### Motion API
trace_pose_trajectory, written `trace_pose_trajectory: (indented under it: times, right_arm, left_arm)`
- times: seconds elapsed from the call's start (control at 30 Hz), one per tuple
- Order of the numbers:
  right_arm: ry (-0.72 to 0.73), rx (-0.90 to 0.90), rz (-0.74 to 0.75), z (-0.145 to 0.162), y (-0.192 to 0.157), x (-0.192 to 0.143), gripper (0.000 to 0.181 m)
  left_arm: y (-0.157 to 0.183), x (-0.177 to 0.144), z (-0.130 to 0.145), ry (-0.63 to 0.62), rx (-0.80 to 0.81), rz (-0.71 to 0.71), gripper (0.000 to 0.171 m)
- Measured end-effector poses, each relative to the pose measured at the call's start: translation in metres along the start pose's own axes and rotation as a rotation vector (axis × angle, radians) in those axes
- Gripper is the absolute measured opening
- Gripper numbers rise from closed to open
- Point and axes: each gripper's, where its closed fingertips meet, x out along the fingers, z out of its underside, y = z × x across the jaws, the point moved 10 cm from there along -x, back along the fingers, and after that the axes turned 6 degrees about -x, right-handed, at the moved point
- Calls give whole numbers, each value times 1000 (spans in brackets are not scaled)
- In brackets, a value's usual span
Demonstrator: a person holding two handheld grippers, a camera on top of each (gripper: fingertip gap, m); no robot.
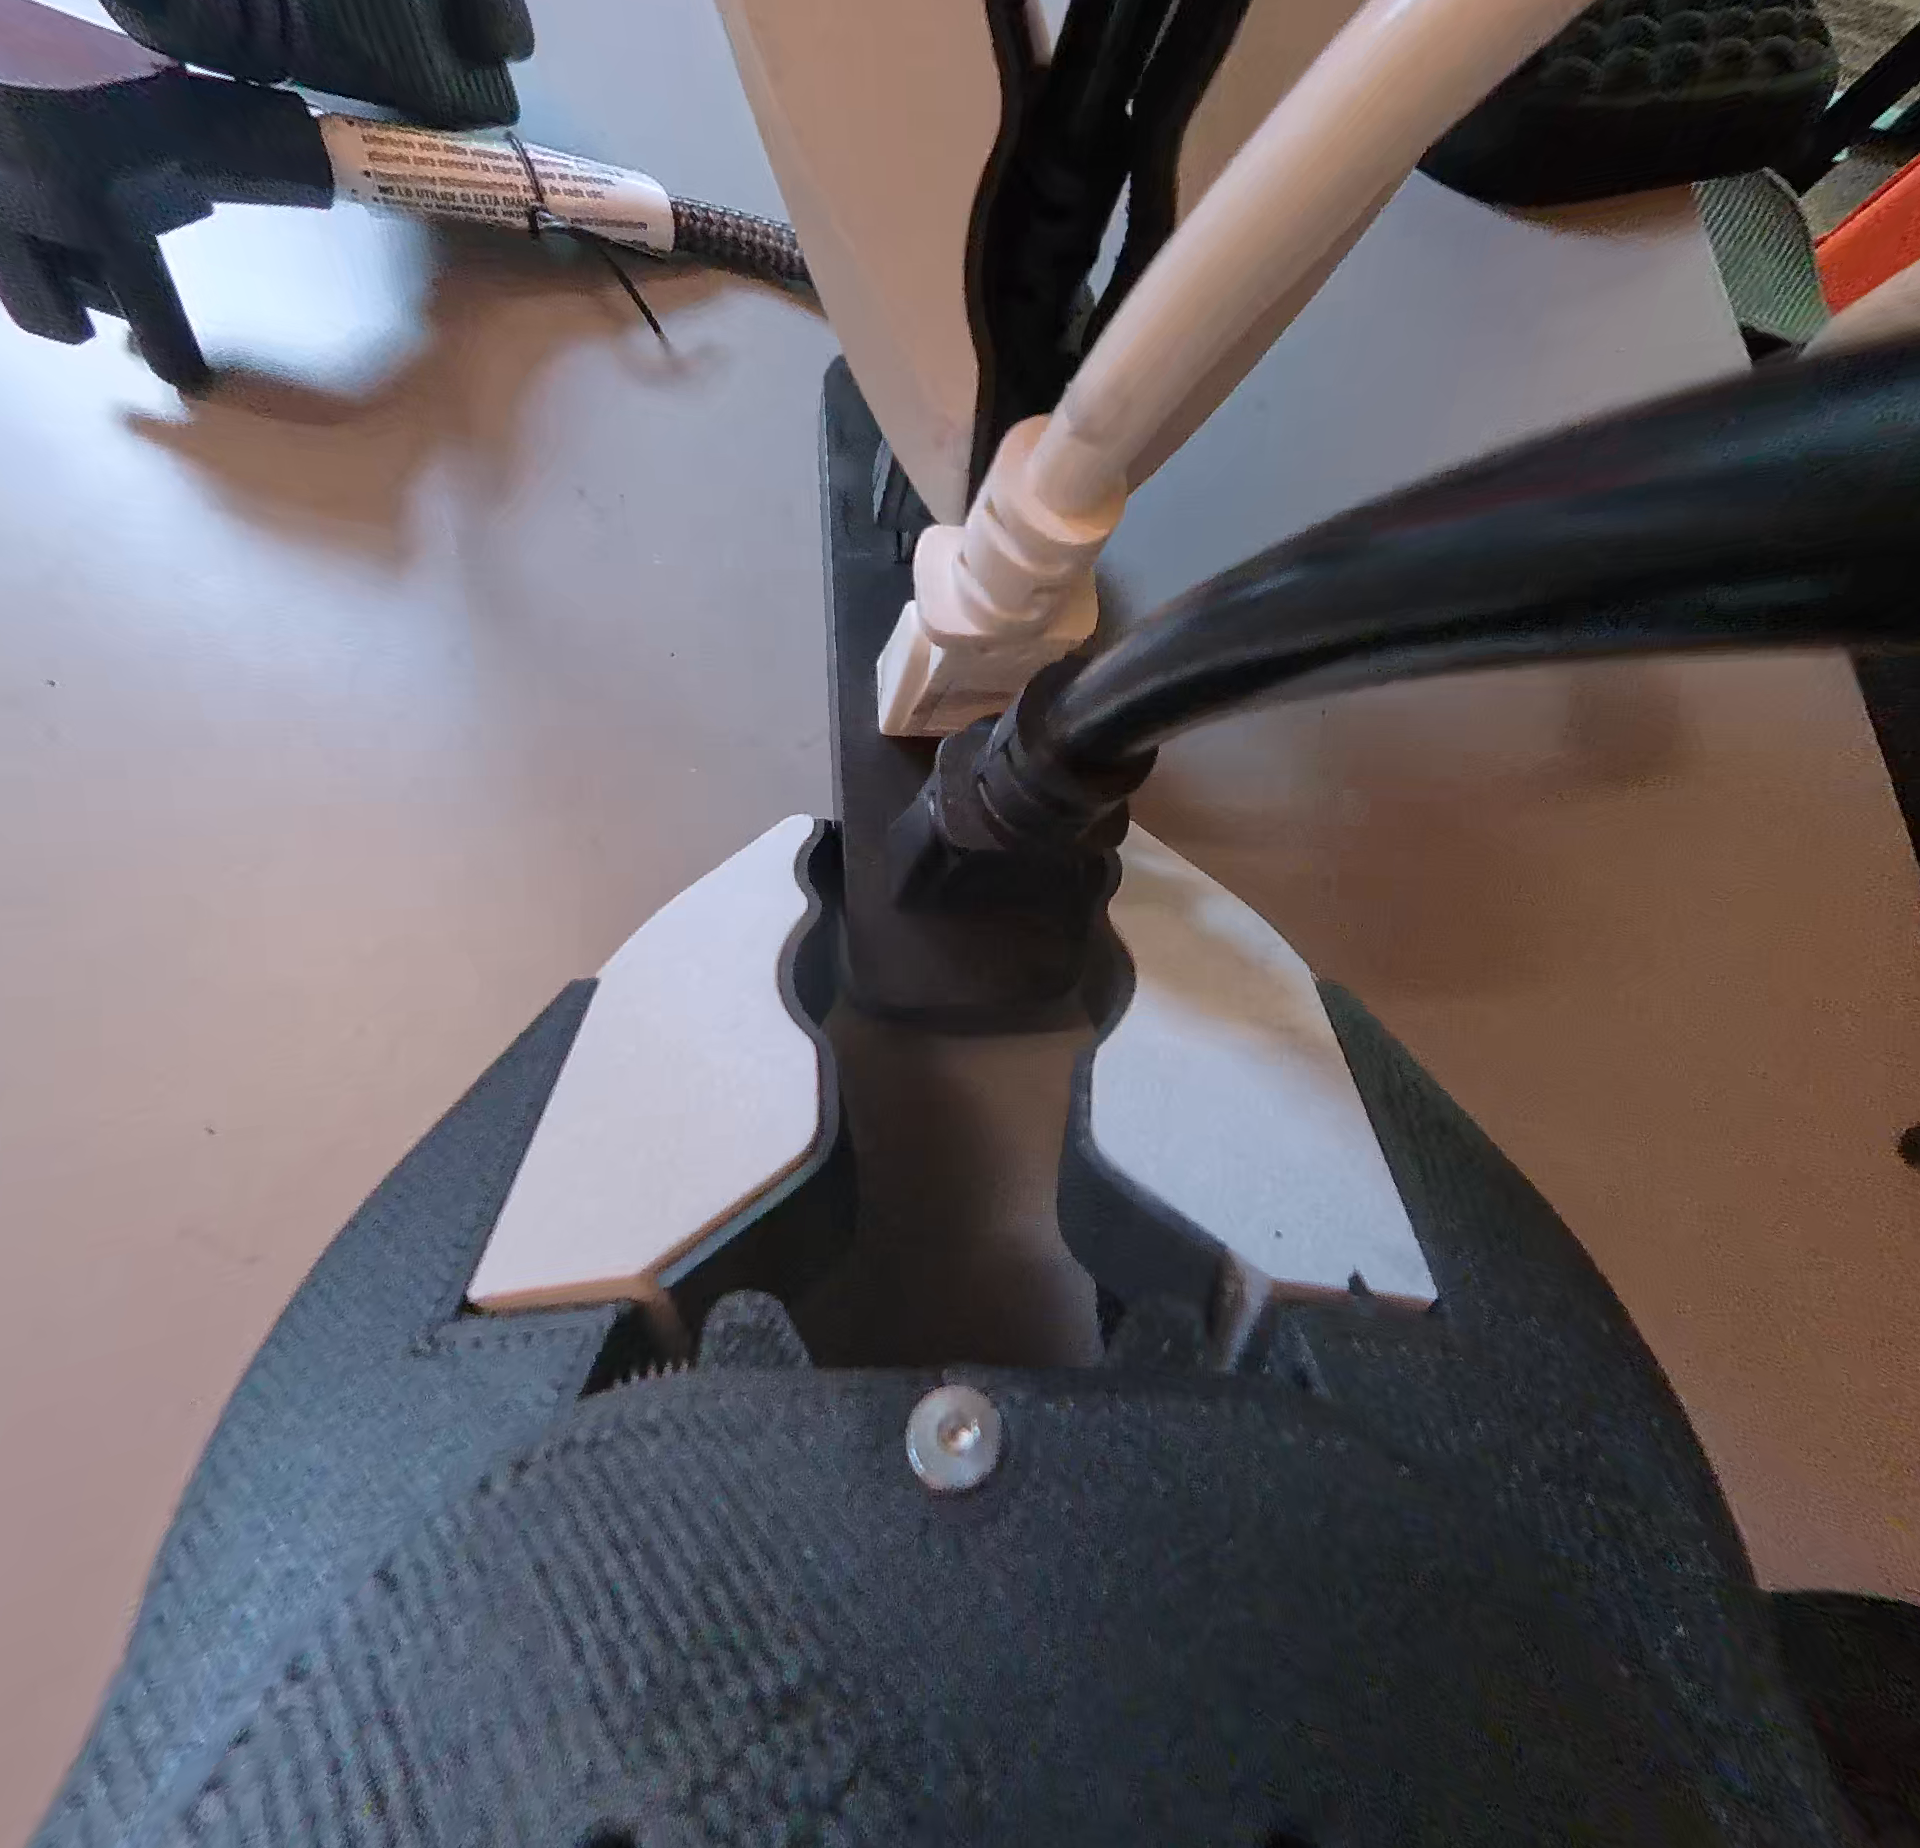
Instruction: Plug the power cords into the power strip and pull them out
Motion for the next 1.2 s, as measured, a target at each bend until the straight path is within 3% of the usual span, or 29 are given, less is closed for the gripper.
trace_pose_trajectory:
  times: [0.03, 0.13, 0.23, 0.47, 0.8, 1.2]
  right_arm:
    - [5, 8, 6, 0, 1, -1, 15]
    - [34, 48, 15, -2, -2, -9, 38]
    - [-38, 24, 69, -2, -5, -19, 46]
    - [-185, -57, 120, -9, -9, -22, 19]
    - [-323, -84, 64, -19, -6, -17, 19]
    - [-344, -88, 56, -24, -2, -15, 18]
  left_arm:
    - [0, 0, 0, -2, 0, -2, 46]
    - [0, 0, 0, -2, -4, -3, 46]
    - [-1, 0, 0, -2, -10, 0, 46]
    - [-1, 0, 0, -3, -22, -1, 46]
    - [0, 0, -1, -12, -19, -11, 46]
    - [0, -1, -2, -23, -22, -33, 46]
